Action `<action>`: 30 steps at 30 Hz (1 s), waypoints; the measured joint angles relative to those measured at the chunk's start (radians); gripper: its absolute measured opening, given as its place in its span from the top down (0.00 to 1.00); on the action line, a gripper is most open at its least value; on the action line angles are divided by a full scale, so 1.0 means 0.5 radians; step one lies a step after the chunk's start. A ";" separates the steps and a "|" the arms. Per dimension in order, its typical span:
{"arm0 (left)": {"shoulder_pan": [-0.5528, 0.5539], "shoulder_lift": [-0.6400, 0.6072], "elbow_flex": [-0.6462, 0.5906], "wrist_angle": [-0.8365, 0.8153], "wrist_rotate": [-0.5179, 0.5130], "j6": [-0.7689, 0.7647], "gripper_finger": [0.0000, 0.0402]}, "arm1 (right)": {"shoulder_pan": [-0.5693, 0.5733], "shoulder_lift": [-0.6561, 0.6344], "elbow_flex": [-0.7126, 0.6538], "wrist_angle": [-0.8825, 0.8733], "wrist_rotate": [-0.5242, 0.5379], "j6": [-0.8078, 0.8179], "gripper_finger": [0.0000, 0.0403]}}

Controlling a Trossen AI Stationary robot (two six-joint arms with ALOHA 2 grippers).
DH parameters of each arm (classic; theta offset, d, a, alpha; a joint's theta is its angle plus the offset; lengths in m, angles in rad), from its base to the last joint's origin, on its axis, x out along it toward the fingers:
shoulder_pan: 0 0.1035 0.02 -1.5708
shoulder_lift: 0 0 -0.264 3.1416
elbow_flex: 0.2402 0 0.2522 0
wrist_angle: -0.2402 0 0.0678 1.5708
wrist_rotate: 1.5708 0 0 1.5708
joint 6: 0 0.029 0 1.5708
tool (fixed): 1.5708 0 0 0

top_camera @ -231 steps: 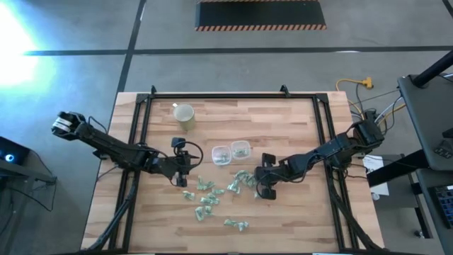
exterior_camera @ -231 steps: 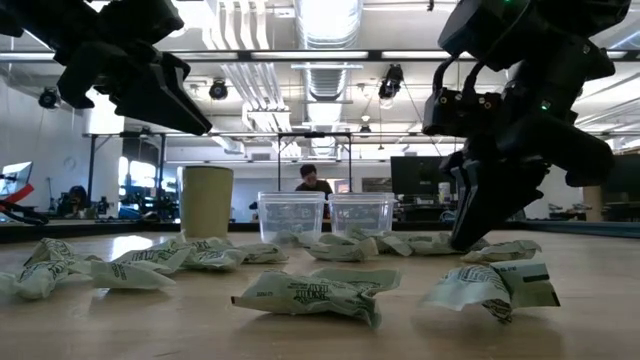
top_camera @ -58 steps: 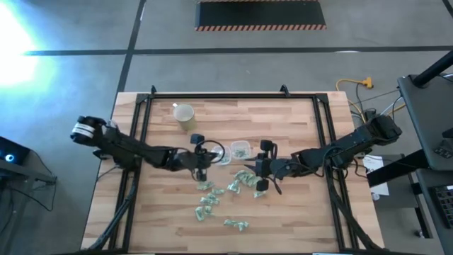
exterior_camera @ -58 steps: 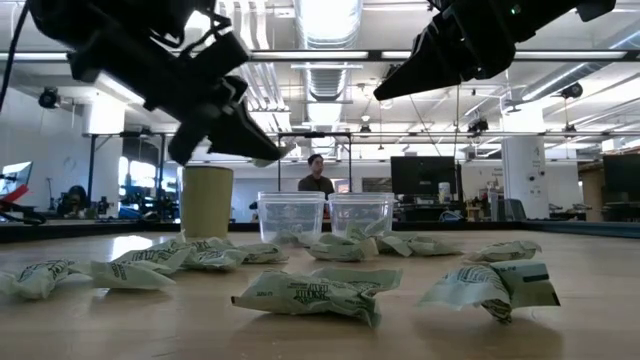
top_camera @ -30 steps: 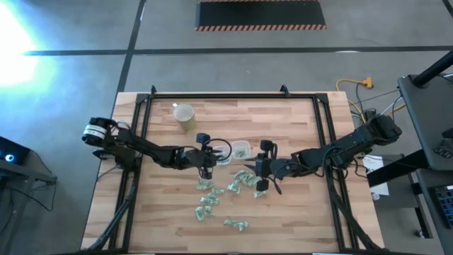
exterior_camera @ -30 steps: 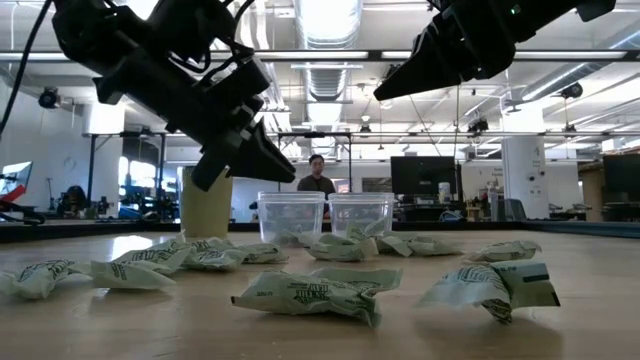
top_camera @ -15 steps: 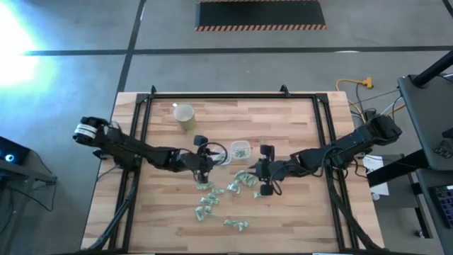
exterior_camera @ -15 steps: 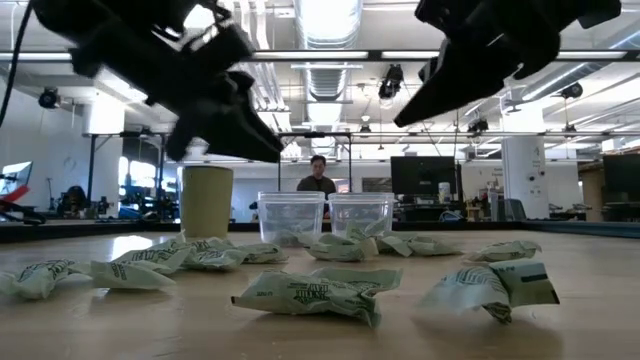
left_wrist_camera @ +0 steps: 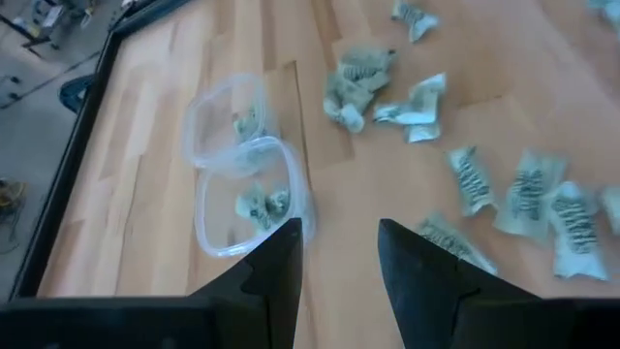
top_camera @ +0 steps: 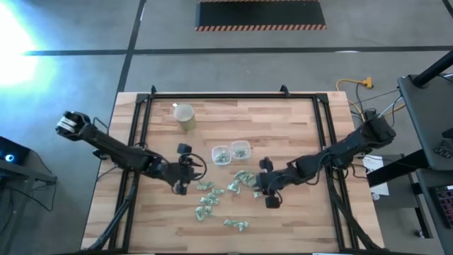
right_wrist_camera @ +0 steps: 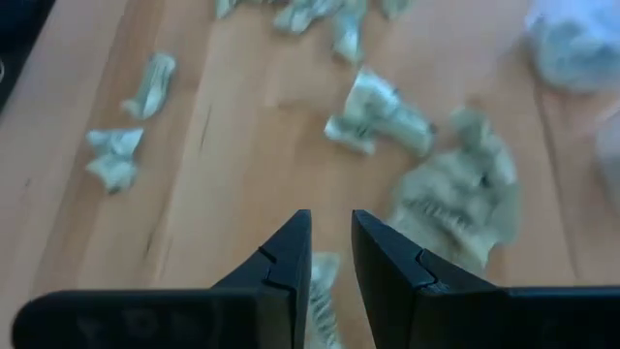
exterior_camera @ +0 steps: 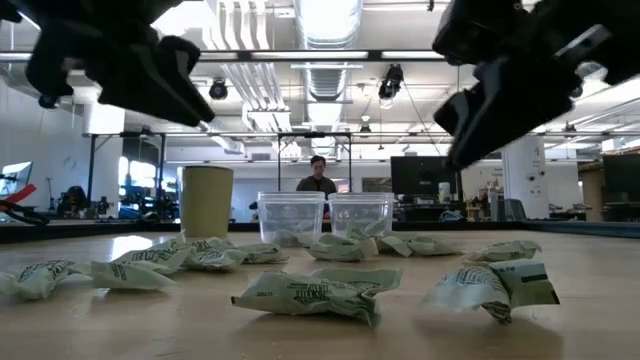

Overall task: Pick and place items into bin
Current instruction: Put the stevia packet into the right transparent bin

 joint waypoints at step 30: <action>-0.045 -0.012 -0.002 -0.014 -0.004 -0.010 0.70 | 0.355 0.352 0.002 -0.044 0.611 0.037 0.83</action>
